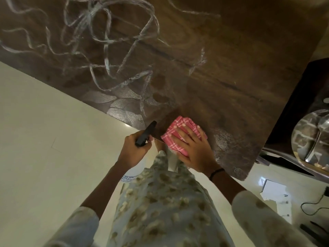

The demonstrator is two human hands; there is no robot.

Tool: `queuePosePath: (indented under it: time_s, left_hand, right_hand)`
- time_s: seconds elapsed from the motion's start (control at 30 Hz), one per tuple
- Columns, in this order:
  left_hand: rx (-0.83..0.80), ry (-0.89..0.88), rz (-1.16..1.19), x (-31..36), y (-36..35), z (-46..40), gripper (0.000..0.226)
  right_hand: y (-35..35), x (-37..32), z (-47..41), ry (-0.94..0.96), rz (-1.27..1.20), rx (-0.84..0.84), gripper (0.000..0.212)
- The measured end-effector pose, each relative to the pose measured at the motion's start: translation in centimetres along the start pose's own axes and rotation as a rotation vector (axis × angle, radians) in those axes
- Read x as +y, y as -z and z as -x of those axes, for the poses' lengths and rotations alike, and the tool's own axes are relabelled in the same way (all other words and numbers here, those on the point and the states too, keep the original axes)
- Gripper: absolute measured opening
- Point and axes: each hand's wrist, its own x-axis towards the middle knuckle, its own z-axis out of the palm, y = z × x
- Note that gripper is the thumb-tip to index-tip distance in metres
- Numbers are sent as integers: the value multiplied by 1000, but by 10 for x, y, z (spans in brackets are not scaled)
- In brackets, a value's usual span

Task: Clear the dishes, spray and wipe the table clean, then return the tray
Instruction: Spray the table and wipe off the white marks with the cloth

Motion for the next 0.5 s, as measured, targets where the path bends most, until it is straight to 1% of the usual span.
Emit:
queuePosePath:
  time_s: [0.03,0.1,0.2,0.27,0.4,0.5]
  left_hand:
    - [-14,-9,-17,-1,2,-1,7]
    - [-48,-30,-38,-5,6,-2,10]
    - [-70,-32,-78,-14,9,-4,11]
    - [-47,-2,-107,-18,10,-5,7]
    - [38,30,-122,-22,14,-7,16]
    - [38,41,-126,-24,19,-10,14]
  right_hand:
    - [2,9,4,-12,23,0,60]
    - [4,21,4,-101,62,1,61]
    - [7,14,-11,-254,74,41,62]
    - [5,8,-19,-303,72,66,64]
    - [2,9,-21,-300,75,69,64]
    - [4,17,-24,-253,64,74,60]
